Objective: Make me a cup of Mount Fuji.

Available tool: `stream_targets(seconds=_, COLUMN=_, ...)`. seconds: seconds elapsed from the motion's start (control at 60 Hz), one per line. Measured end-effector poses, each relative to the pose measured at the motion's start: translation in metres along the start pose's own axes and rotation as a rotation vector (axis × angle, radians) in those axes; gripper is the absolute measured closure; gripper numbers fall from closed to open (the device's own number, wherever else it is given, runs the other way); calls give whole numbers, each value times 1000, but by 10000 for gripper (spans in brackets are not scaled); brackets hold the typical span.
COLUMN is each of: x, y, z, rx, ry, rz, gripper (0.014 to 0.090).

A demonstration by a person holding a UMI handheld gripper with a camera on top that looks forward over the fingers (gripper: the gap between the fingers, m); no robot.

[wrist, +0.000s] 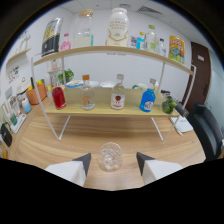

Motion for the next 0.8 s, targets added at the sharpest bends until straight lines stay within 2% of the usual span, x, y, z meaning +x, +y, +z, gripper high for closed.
stream_targets(seconds=0.333, x=-11, y=20, z=-29, rx=47, ry=24, rz=15, gripper=199)
stream_targets(seconds=0.467, x=-32, y=10, z=-34, rx=145, ry=4, rz=44, gripper=200)
stream_targets(seconds=0.667, x=-62, y=-52, z=-18, rx=313, ry=-48, rz=84, gripper=199)
stream_targets(seconds=0.8, x=-69, y=-93, z=13, rx=365, ry=-64, rz=89, gripper=199)
